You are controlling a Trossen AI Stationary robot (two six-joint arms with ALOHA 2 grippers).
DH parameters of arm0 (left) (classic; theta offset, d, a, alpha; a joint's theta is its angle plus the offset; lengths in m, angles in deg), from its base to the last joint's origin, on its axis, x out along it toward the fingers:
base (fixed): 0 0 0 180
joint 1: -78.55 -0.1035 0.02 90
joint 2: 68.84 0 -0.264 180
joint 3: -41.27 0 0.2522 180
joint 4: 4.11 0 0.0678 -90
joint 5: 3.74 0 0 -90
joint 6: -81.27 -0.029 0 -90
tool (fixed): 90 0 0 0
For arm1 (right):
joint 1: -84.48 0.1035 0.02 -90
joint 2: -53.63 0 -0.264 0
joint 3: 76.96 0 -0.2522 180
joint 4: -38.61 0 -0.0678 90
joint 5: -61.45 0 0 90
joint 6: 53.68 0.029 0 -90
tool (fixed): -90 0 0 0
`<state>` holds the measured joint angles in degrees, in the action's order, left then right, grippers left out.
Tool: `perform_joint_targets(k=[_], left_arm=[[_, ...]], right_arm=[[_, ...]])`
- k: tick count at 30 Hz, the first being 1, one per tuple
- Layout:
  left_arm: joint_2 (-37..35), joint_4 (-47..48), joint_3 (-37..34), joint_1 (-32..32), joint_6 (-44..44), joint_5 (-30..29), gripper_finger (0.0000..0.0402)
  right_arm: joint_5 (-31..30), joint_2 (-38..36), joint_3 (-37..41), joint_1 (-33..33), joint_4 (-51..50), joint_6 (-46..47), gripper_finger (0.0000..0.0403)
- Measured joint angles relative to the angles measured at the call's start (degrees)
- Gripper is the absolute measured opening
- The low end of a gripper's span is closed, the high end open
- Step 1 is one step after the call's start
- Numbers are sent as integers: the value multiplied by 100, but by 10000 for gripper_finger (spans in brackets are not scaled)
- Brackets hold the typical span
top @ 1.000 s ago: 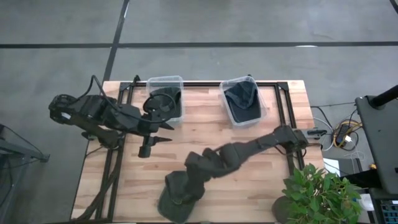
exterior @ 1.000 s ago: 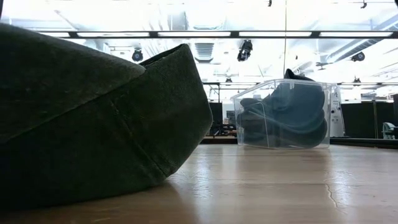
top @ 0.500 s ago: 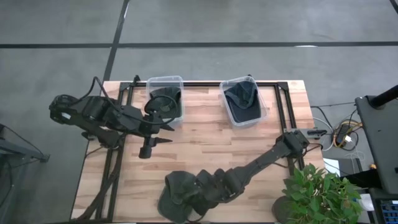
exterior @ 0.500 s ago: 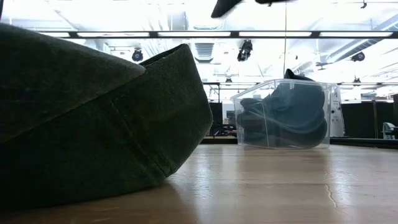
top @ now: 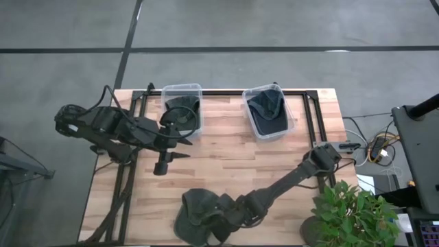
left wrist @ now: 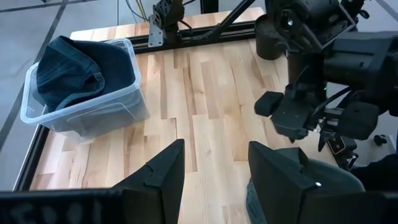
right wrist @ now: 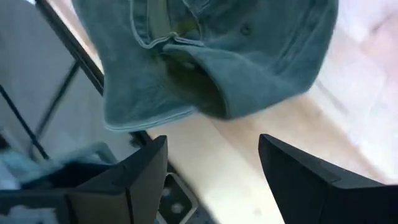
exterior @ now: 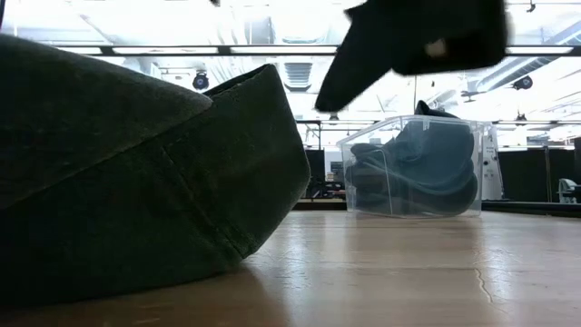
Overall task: Pick & Place hat
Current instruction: Put the green cap into the left transparent bin
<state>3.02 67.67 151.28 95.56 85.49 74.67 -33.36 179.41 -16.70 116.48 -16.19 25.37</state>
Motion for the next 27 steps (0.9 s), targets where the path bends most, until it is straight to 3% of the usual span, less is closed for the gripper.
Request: perform_joint_targets(k=[11,20,27], left_arm=[[0,0,2,4,-10,-2,170],[2,-2,2,2,-15,-2,170],[6,-4,2,2,-30,-4,170]], right_arm=[[-317,2,47,266,-368,-3795,227],[-1305,4,24,277,-586,-4988,212],[-1620,4,173,251,168,-5881,210]])
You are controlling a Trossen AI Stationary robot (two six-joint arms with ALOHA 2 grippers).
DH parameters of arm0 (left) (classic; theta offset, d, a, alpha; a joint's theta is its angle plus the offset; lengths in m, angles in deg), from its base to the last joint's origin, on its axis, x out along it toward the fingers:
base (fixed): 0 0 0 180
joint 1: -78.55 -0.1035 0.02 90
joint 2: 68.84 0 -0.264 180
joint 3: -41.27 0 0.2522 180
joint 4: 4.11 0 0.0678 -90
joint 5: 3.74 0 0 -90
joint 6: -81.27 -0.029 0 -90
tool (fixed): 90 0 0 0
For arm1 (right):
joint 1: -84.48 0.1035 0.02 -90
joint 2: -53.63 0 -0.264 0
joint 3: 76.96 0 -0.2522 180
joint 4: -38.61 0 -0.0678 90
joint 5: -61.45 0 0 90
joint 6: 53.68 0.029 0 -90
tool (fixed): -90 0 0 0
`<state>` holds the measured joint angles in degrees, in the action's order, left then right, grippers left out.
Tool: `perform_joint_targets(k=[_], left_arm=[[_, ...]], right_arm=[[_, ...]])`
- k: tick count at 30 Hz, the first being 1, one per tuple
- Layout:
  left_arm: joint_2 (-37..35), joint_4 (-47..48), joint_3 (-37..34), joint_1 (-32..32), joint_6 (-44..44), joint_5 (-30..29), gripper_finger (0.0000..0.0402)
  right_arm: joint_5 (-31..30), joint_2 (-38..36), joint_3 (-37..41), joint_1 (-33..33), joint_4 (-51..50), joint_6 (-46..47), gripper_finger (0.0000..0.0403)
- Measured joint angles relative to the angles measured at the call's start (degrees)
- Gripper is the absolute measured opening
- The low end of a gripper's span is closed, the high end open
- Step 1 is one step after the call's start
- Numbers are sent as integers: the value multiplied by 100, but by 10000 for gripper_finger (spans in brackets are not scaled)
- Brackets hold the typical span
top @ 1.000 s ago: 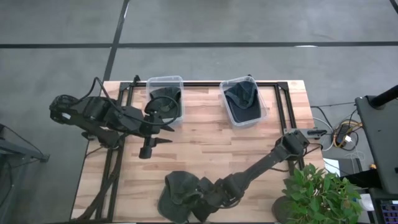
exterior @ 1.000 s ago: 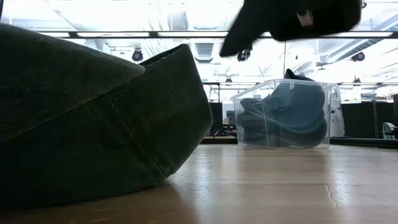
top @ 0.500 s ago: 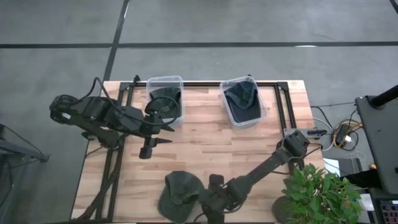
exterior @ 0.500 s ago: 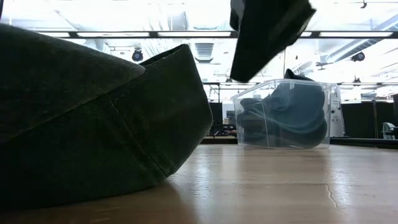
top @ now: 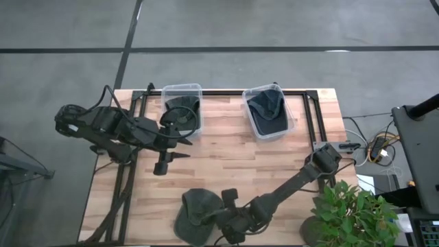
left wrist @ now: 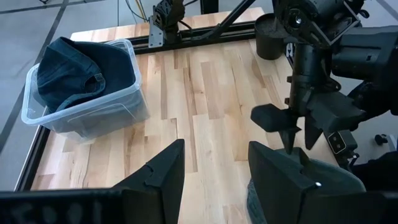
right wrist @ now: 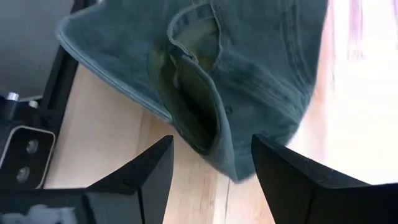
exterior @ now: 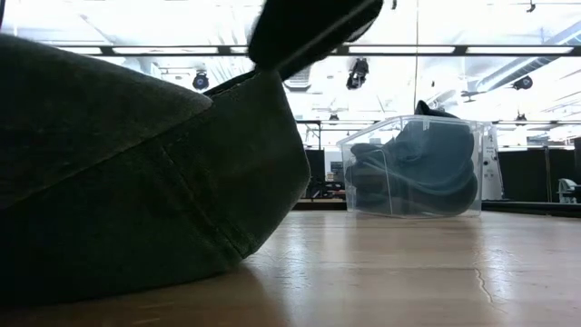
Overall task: Pick & Place hat
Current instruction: Put the green cap into the left transparent bin
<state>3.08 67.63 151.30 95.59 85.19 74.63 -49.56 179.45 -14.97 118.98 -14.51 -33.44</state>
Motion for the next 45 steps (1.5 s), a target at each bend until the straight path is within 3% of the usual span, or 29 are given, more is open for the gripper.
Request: perform_joint_targets(k=[15,18,23,25,33,40,45], left_arm=[[1,-9,0,-4,72,0,170],[1,-8,0,-4,72,0,170],[1,-7,0,-2,76,0,170],[1,-7,0,-2,76,0,170],[1,-9,-191,2,341,13,170],[3,-6,-753,7,924,69,170],[-25,0,-1221,16,1864,645,170]], right_arm=[[36,7,447,-46,702,-265,198],[2,7,471,-103,737,-202,161],[9,7,473,-191,718,-209,40],[-2,7,473,-211,660,-308,21],[-931,4,141,-236,-638,-615,11],[-1565,2,-645,-228,-1829,-744,10],[-2006,2,-1281,-195,-2779,-709,10]])
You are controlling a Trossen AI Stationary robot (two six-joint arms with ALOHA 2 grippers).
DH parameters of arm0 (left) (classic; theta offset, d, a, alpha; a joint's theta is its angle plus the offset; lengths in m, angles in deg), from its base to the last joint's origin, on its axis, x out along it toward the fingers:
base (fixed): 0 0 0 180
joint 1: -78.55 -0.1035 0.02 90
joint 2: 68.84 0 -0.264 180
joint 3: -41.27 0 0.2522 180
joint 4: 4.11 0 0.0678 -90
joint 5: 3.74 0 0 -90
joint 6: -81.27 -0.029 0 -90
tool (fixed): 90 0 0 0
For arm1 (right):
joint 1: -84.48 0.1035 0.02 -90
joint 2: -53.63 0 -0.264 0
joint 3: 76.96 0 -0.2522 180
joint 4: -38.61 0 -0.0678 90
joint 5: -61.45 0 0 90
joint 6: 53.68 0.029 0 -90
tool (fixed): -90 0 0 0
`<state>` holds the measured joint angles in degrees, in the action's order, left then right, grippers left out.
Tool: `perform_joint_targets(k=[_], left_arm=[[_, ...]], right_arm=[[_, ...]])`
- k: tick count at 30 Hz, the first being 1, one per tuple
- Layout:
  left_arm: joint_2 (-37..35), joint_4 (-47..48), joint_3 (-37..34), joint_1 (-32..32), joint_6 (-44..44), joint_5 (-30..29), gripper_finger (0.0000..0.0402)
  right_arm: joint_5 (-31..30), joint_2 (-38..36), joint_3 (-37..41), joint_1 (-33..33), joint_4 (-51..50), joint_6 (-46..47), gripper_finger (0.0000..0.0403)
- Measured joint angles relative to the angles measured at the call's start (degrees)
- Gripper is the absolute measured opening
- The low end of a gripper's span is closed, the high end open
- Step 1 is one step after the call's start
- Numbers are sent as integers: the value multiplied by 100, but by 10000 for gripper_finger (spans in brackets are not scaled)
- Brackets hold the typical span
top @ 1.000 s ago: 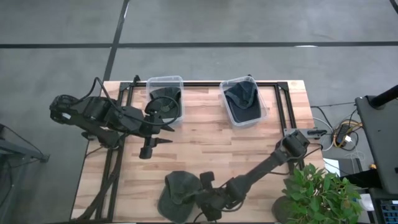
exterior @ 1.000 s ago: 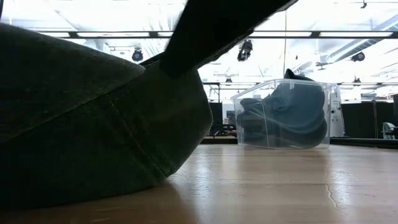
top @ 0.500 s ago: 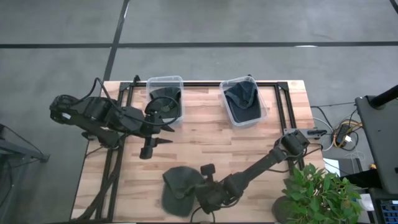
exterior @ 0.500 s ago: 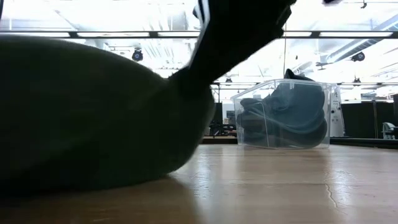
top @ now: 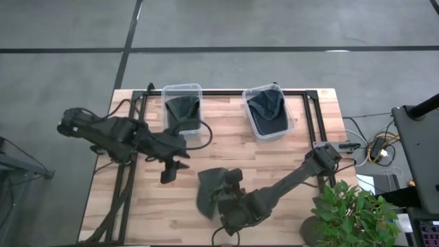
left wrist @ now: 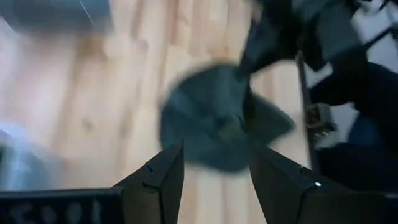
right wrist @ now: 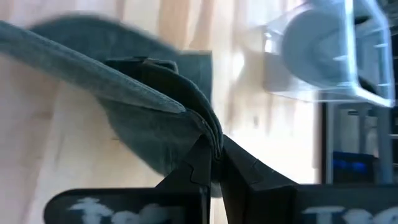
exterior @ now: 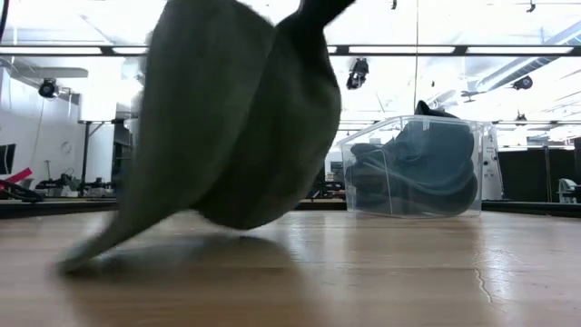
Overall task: Pick & Place hat
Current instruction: Put the green cap into the left transparent bin
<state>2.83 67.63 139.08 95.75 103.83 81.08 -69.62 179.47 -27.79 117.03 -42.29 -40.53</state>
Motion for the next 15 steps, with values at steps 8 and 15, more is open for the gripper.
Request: perform_joint_targets(k=[8,15], left_arm=[[-10,-358,-992,56,1111,174,170],[-25,-1075,-1865,57,1542,409,170]], right_arm=[[-396,-9,-801,20,-780,-116,9],[-963,-11,-1428,17,-1608,-72,9]])
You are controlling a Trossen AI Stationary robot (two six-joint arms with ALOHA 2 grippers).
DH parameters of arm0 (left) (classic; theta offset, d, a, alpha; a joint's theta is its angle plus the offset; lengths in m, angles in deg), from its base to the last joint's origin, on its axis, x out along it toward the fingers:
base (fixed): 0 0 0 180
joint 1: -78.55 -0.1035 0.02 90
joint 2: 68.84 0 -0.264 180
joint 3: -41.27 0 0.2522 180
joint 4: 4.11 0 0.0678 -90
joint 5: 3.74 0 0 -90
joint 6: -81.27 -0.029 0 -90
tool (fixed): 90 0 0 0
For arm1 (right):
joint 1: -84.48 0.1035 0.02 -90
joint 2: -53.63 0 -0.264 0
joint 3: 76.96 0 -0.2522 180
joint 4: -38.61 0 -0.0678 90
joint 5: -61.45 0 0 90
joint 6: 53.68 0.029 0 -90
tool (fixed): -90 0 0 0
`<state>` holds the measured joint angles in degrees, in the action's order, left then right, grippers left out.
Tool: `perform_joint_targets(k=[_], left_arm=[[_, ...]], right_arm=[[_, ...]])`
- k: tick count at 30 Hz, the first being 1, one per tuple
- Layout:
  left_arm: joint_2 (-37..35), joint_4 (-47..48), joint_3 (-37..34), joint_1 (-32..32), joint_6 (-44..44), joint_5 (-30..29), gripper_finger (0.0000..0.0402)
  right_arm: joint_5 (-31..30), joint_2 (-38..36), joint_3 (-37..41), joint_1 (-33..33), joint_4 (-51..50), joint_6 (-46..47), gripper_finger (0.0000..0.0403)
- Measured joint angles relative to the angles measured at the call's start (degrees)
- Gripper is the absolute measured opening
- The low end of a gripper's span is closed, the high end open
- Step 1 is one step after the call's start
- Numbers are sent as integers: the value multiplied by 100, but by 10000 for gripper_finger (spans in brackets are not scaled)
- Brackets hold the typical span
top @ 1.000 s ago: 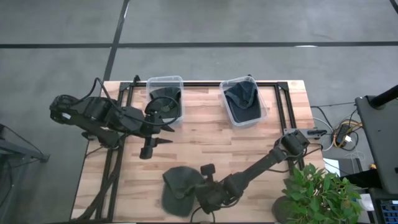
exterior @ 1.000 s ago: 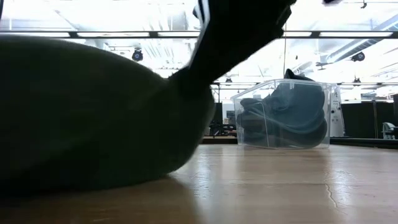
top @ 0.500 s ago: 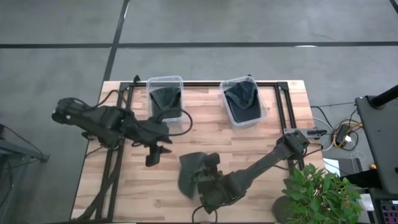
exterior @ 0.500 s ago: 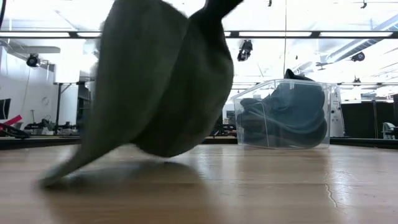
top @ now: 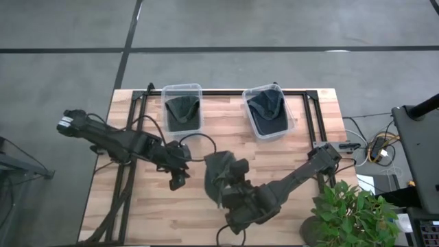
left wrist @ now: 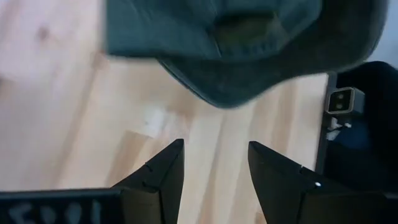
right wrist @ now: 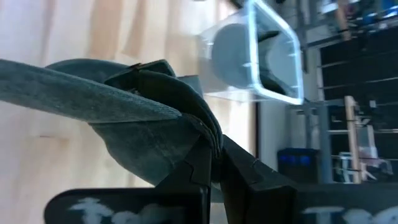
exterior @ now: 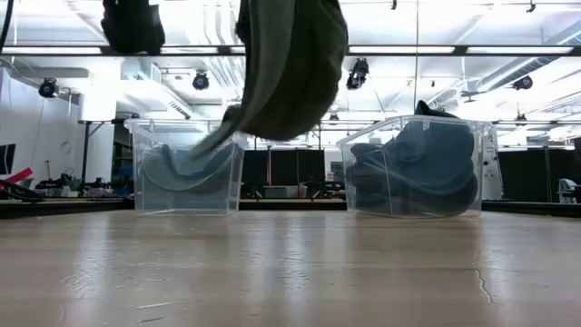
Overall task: Pick & Place hat
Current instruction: Put the green cap into the left transparent bin
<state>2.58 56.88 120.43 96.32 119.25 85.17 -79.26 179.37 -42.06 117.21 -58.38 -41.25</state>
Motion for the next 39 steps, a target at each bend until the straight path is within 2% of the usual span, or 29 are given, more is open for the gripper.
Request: perform_joint_targets(k=[7,15,22,29,36,39], left_arm=[[-112,-958,-535,44,79,255,170],[-155,-1614,-882,39,169,93,170],[-155,-2407,-1219,21,222,-559,170],[-155,-2973,-1252,8,76,-649,170],[-157,-2833,-1370,-54,-29,-989,170],[-157,-3301,-1498,-103,-42,-1011,170]], right_arm=[[-549,-98,-350,0,-356,-84,10],[-1210,-357,-354,35,-410,-68,11],[-1400,-558,-368,48,-376,-66,11],[-1422,-632,-368,84,-355,-62,12],[-1550,-643,-368,127,-344,-78,12],[-1614,-643,-367,127,-336,-87,12]])
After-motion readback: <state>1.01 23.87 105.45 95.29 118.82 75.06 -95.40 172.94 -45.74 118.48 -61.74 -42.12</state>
